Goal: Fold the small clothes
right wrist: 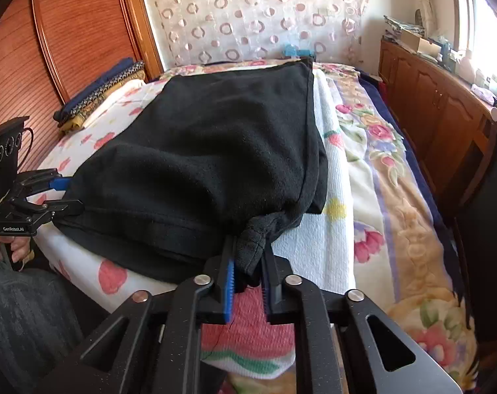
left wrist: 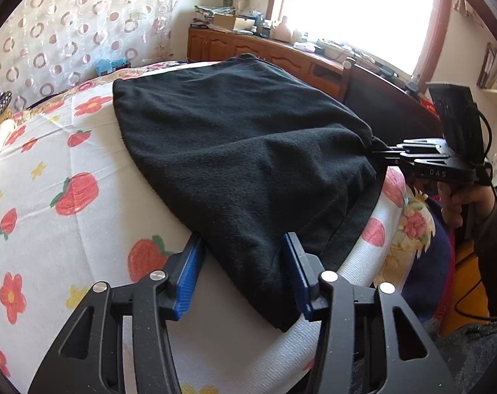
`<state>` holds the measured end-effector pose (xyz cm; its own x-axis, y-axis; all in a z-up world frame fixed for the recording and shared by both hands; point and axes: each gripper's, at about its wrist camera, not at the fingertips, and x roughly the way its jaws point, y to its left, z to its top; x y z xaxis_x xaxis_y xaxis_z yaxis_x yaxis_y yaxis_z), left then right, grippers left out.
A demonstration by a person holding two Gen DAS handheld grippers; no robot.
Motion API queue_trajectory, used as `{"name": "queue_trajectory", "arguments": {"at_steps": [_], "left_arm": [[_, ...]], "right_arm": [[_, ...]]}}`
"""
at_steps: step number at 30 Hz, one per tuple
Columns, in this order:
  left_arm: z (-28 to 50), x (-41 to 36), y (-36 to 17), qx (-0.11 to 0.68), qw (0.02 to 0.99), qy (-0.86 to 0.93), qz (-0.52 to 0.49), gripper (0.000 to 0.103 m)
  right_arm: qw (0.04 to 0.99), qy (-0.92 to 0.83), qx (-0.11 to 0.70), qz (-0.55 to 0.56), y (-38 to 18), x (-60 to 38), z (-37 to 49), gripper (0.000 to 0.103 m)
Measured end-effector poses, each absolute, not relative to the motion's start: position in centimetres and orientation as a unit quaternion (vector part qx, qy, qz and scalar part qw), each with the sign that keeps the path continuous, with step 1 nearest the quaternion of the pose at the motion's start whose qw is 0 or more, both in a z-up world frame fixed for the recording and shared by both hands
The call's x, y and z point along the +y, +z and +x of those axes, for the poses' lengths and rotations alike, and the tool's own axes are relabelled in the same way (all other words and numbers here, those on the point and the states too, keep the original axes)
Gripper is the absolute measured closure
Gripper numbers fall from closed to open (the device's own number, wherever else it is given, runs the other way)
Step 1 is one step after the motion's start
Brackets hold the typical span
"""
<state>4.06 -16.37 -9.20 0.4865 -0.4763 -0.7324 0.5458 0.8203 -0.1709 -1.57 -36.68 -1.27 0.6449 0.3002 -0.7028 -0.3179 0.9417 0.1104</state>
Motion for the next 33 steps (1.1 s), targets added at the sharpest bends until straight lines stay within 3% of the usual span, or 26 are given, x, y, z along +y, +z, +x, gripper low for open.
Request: {"name": "queue_trajectory", "arguments": {"at_steps": [10,19,33], "left_arm": [[3.7,-15.3,-7.7,0.388,0.871,-0.302,0.02,0.095],[5.8,-13.7,-3.6,0.337,0.895,-0.291,0.0,0.098],[17.7,-12.1,-0.2,0.312,0.916,-0.252,-0.036,0.099]], "right_arm": [[0.93,0.17,0.325,0.035,0.1,-37.8,-3.1,0.095],[0.944,0.178,0.273,0.055,2.7,-37.9,-2.7,0.095],[0.959,0.174,0.224,0.004,6.6,-35.1,6.7,0.095]]}}
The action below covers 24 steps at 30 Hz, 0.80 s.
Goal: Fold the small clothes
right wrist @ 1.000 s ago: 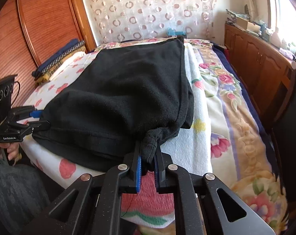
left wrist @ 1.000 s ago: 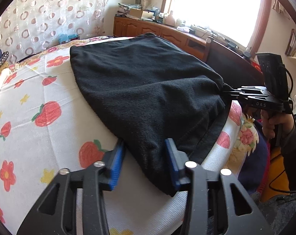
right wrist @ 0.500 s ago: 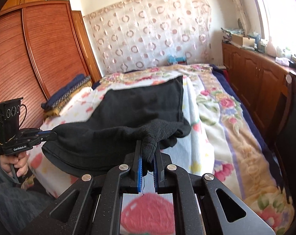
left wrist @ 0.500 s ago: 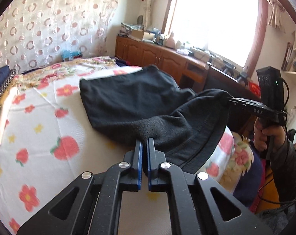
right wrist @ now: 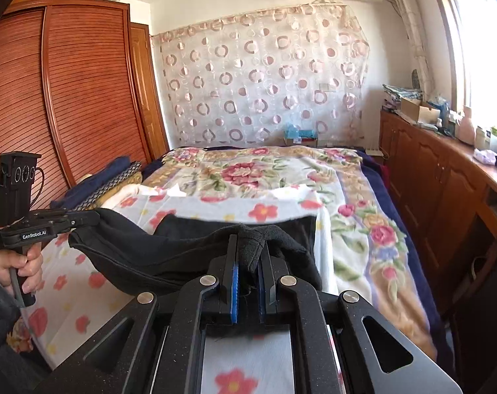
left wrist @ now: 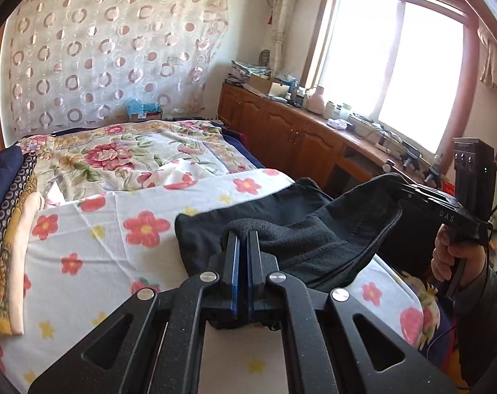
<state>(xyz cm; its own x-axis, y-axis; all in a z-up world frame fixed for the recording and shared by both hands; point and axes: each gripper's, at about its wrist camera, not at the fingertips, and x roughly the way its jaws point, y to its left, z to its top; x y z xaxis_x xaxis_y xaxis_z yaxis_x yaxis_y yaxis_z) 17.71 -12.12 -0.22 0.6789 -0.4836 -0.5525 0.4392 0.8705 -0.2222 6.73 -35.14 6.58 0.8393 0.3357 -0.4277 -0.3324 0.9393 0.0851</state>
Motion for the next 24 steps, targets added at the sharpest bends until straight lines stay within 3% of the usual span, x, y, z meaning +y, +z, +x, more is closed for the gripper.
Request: {"name": "queue_trajectory", "arguments": {"at_steps": [17,19,21,24], "left_arm": [[27.3,-12.2,-4.8,0.38,0.894,-0.233,-0.045,0.098],[27.4,-12.3,-4.7,0.381,0.894,-0.232,-0.04,0.098],[27.4,-12.1,-4.4,0.38,0.893,-0.235,-0.04,0.094],[27.0,-11.4,-3.5,0.364,0.901,-0.233,-0.033,0.078]], "right_arm": [[0.95,0.146,0.275,0.008,4.0,-33.4,15.1,0.095],[0.95,0.142,0.278,0.01,4.6,-33.4,15.5,0.088],[0.95,0.138,0.279,0.006,5.4,-33.3,16.1,0.083],[0.951,0.133,0.28,-0.002,5.9,-33.5,15.9,0.072]]}}
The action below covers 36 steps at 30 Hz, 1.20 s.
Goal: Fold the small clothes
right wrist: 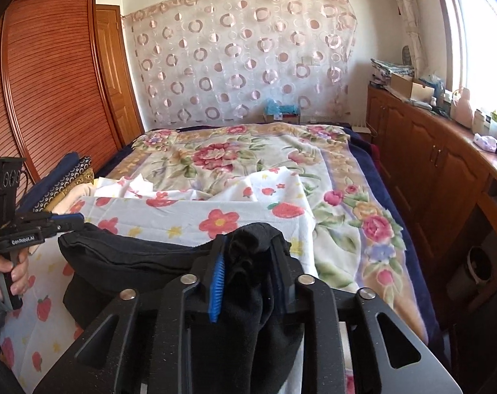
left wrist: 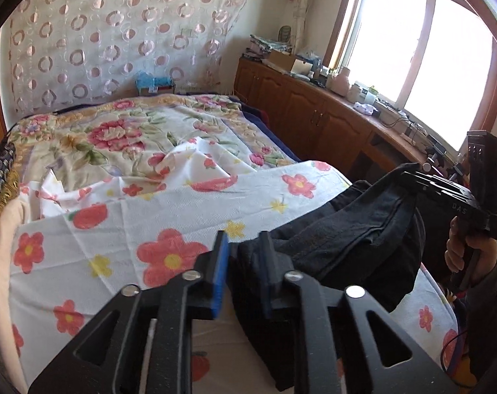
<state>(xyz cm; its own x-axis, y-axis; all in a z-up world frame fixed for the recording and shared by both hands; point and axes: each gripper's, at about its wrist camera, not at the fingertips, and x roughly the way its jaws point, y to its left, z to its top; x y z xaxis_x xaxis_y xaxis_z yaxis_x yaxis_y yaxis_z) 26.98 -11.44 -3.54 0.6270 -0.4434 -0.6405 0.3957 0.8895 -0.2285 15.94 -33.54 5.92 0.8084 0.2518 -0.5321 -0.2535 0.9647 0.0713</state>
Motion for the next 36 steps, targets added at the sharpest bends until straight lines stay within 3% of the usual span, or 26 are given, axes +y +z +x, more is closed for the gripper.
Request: {"name": "queue_trajectory", "arguments": {"at_steps": [2,4,5,7,8,21,23,25,36], "left_arm": [[26.8,-10.9,-3.3,0.363,0.9,-0.24,-0.033,0.064],[26.5,-10.4,-3.6,0.369,0.896,-0.246,-0.032,0.058],[26.2,-10.0,-3.8,0.373,0.894,-0.246,-0.032,0.045],[25.8,-9.4,-4.4,0.376,0.893,-0.244,-0.033,0.027],[25.5,-9.1,-4.8,0.381,0.891,-0.243,-0.034,0.026],[27.3,-11.7,-6.4,0.411,0.875,-0.256,-0.005,0.026],[27.9,-12.0,-6.4,0.408,0.878,-0.249,0.005,0.026],[28.6,-11.8,-6.3,0.405,0.881,-0.244,0.002,0.026],[30.1,-10.0,-5.3,0.383,0.903,-0.193,-0.025,0.025]], "right_arm": [[0.954,0.12,0.274,-0.021,6.1,-33.8,15.3,0.063],[0.955,0.11,0.272,-0.038,5.8,-34.2,14.7,0.059],[0.954,0.11,0.277,-0.038,5.8,-34.5,14.3,0.058],[0.951,0.108,0.286,-0.038,5.5,-35.0,13.6,0.057],[0.951,0.104,0.288,-0.038,5.5,-35.2,13.2,0.056],[0.926,0.177,0.328,-0.054,6.5,-32.6,16.7,0.056],[0.924,0.19,0.326,-0.061,6.9,-32.5,17.3,0.081],[0.926,0.193,0.314,-0.087,7.3,-32.3,17.5,0.092],[0.937,0.114,0.33,-0.029,7.1,-35.1,18.6,0.095]]}}
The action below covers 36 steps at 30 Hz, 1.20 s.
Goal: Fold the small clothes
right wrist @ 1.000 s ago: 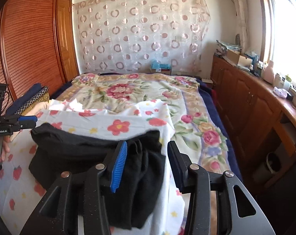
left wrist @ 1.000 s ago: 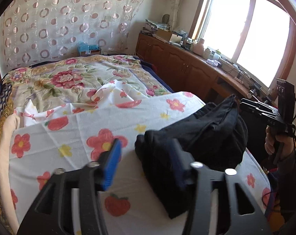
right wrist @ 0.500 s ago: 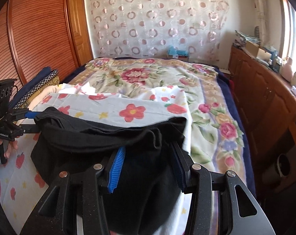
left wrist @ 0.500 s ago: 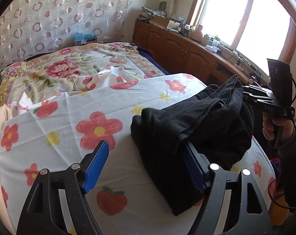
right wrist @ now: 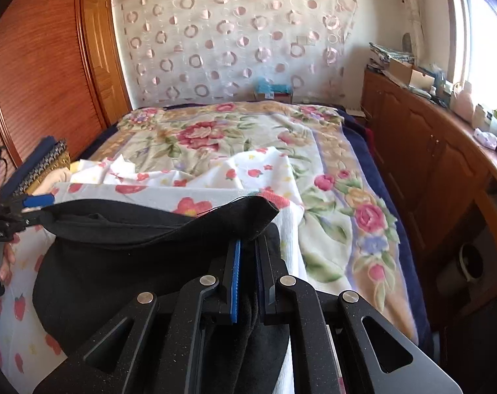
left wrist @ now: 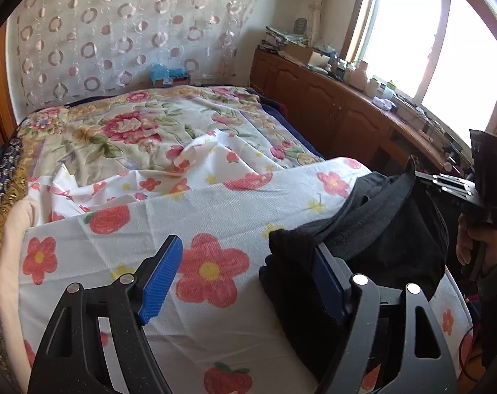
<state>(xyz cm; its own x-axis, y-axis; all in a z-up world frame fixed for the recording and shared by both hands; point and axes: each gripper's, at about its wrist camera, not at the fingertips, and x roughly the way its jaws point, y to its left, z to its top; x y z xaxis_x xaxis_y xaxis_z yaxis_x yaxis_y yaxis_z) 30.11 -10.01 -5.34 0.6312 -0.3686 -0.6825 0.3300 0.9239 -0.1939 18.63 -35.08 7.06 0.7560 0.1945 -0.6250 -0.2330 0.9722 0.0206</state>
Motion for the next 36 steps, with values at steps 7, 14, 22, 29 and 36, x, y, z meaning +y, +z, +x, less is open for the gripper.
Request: {"name": "queue_trajectory", "arguments": {"at_steps": [7,14,22,29,36], "left_arm": [[30.8,-10.3,-4.4,0.378,0.901,-0.209,-0.044,0.025],[29.4,-12.1,-3.0,0.366,0.891,-0.265,-0.042,0.025],[30.1,-12.9,-6.1,0.41,0.877,-0.249,-0.009,0.024],[32.6,-12.0,-7.4,0.431,0.874,-0.223,-0.03,0.024],[31.2,-12.2,-7.6,0.438,0.868,-0.232,-0.034,0.024]], "right_arm": [[0.938,0.114,0.326,-0.027,8.5,-34.5,18.9,0.095],[0.941,0.125,0.313,-0.016,7.2,-34.5,20.5,0.095],[0.941,0.058,0.332,-0.01,5.9,-35.7,21.7,0.095],[0.942,0.081,0.324,-0.032,6.7,-35.4,18.4,0.075],[0.93,0.109,0.348,-0.043,6.0,-35.2,16.7,0.045]]}}
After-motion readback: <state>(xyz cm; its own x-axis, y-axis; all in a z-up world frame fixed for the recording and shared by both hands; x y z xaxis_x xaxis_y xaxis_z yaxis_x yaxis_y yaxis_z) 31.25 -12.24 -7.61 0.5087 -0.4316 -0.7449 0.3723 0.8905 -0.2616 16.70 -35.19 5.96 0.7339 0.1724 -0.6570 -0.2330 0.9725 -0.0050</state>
